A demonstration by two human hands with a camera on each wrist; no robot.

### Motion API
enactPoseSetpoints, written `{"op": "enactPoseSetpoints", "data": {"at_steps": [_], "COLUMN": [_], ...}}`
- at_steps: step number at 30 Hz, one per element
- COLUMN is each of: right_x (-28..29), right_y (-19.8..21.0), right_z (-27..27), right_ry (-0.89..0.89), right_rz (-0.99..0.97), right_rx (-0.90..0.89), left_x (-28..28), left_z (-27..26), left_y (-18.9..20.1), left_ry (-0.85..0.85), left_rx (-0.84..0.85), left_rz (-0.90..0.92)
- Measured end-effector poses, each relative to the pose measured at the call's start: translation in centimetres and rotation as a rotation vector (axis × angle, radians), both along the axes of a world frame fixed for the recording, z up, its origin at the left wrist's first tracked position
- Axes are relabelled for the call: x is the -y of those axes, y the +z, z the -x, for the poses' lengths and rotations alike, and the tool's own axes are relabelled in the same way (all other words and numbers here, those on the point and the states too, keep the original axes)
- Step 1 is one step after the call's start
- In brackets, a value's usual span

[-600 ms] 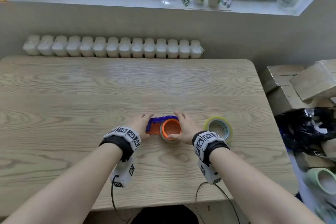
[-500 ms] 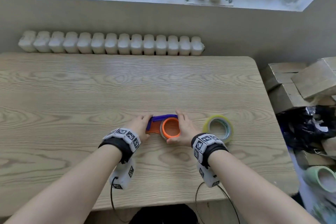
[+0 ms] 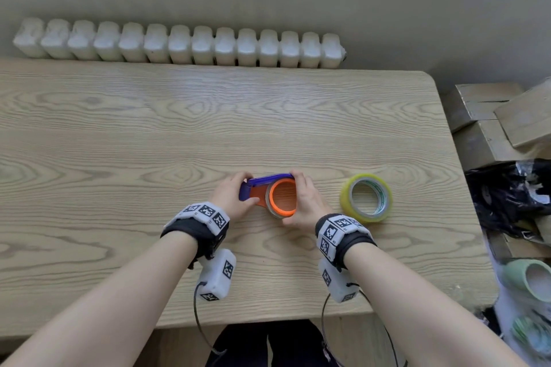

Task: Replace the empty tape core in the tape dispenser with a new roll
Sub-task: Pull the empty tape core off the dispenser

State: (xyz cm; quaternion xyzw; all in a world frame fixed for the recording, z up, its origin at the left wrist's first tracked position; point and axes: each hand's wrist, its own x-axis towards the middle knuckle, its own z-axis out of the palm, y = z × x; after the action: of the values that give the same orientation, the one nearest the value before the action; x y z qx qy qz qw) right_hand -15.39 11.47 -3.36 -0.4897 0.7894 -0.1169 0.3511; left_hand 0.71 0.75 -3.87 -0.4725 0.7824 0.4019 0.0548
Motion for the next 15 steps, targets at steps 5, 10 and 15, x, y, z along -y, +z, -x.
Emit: {"op": "enactPoseSetpoints", "data": {"at_steps": [5, 10, 15], "right_x": [-0.6, -0.8, -1.0], "right_y": [0.4, 1.7, 3.5], "right_z": [-0.3, -0.4, -0.6], "right_ry": [0.002, 0.063, 0.092], "right_rz": [0.077, 0.160, 0.220], "right_rx": [-0.020, -0.023, -0.045], "left_x": [-0.5, -0.1, -0.6], "left_z": [0.2, 0.0, 0.0], "left_y": [0.3, 1.5, 3.7], "left_ry": [0.094, 0.166, 0.197], "left_rx": [-0.023, 0.065, 0.044], "left_rz": [-0.016, -0.065, -0.016]}}
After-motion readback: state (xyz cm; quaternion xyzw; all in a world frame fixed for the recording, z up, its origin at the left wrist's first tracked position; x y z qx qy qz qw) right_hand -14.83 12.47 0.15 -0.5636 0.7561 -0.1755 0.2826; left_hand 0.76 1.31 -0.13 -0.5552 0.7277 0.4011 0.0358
